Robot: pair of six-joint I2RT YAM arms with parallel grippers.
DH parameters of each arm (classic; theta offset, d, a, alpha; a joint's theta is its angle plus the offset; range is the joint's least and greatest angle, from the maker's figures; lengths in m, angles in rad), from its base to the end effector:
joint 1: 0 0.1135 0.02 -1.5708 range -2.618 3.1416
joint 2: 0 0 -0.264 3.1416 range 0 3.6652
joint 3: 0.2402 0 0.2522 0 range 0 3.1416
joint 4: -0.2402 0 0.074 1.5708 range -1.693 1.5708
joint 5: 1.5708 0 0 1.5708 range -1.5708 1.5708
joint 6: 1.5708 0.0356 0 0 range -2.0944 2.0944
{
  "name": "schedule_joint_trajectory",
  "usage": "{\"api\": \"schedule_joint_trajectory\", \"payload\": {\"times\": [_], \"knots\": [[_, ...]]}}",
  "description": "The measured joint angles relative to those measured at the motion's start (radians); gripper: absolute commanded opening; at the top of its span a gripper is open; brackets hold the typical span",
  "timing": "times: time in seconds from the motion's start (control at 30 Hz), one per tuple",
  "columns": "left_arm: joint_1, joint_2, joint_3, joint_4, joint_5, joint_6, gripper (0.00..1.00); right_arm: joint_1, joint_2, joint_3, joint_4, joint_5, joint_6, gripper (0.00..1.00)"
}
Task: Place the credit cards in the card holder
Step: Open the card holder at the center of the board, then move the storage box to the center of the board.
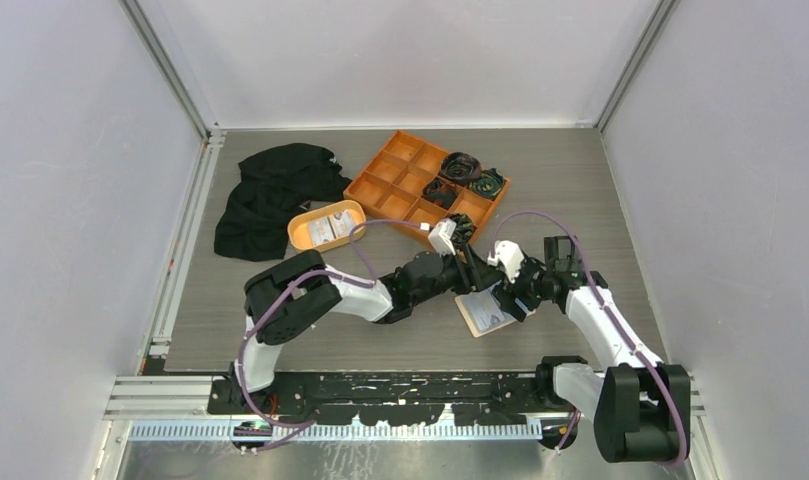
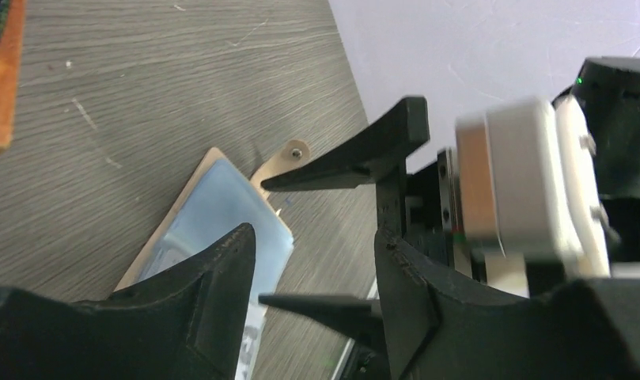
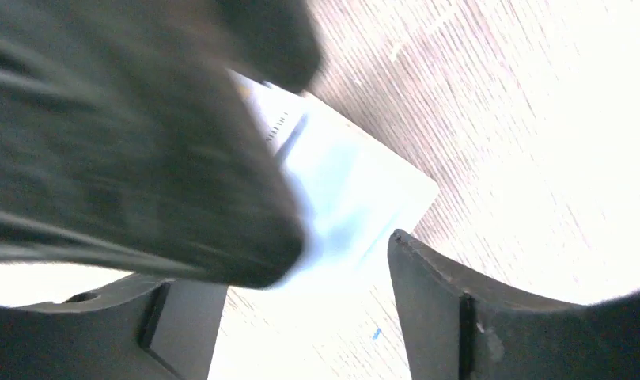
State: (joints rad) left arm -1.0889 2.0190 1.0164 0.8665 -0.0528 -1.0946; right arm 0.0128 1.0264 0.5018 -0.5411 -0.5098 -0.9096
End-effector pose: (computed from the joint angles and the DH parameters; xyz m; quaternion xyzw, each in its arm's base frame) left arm 0.1988 -0.3760 0.1624 -0.0195 0.7532 -0.5740 0.3206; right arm 0.1760 0.0196 0.1766 -0.4734 0.8111 0.1152 0.3237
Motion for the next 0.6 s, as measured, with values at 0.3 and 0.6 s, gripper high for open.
{"api": "schedule_joint_trajectory", "payload": {"times": [0.3,0.6], "knots": [[0.0,-0.229,-0.196,-0.114,0.005,0.15,0.55,-0.105,0.113,0.122,-0.062,-0.029,0.062,0.83],[0.019,-0.793,-0.394,-0.496,-0.159,0.498,0.8,-0.12,0.146,0.33,-0.371,-0.247,-0.146,1.0]]}}
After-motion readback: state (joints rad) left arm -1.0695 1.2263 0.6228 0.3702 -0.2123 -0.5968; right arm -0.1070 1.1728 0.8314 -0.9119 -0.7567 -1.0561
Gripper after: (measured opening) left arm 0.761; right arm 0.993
